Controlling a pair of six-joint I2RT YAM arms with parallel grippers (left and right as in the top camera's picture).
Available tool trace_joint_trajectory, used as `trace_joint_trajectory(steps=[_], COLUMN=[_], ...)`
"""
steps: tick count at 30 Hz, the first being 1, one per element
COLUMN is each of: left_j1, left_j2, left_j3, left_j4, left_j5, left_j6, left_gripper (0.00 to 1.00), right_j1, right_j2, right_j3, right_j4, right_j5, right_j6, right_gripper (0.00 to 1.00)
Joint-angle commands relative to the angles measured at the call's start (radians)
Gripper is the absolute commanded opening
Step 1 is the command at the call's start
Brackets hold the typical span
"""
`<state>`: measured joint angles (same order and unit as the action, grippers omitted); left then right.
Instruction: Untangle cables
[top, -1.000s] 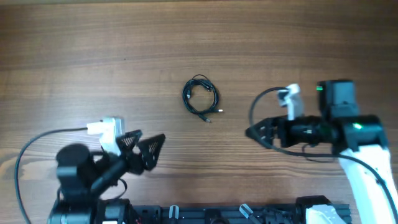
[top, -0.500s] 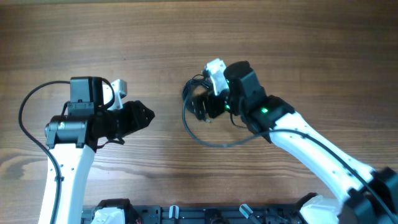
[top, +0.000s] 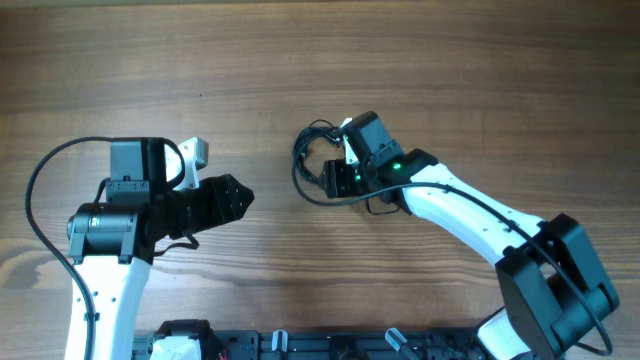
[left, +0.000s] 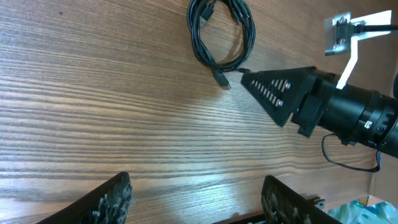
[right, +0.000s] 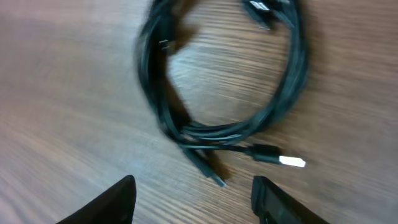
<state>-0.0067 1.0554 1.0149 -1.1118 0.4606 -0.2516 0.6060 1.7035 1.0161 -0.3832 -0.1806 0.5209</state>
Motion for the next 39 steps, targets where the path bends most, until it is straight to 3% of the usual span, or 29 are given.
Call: trace_joint_trajectory(steps=[1, 5, 8, 12, 14, 19, 35, 39], left_j1=[-0.005, -0.005, -0.005, -0.005, -0.005, -0.005, -0.005, -0.005], left_j2=[-0.008, -0.008, -0.008, -0.008, -0.008, -0.008, -0.008, -0.008], left_j3=[0.019, 0.019, 0.019, 0.019, 0.019, 0.019, 0.019, 0.019], left_j4=[-0.003, 0.0, 0.0, 0.0, 0.0, 0.007, 0.008, 0.007], left_j5=[0.001, 0.001, 0.001, 0.001, 0.001, -0.002, -0.002, -0.002], left_j6=[0.016, 0.016, 0.016, 0.016, 0.016, 0.016, 0.015, 0.012], left_gripper=[0.69, 0.69, 0.7, 0.7, 0.7, 0.72, 0.72, 0.73], right_j1=[0.003, 0.003, 0.003, 0.004, 0.004, 0.003, 0.002, 0.002], right_j2=[0.0, 0.016, 0.026, 0.076, 0.148, 0.274, 0.335, 0.335], right_j3=[0.006, 0.006, 0.006, 0.006, 0.007, 0.007, 0.007, 0.007], right_j4=[0.024, 0.329, 0.443, 0.463, 0.524, 0.758, 0.764, 0.737], right_j5=[0.118, -0.018, -0.002, 0.028, -0.029, -0.144, 0.015, 0.036], right_j6=[0.325, 0.185, 0.266, 0.353, 0.346, 0.383, 0.396, 0.396], right_gripper=[0.52, 0.49, 0.48, 0.46, 0.58, 0.61, 0.61, 0.55])
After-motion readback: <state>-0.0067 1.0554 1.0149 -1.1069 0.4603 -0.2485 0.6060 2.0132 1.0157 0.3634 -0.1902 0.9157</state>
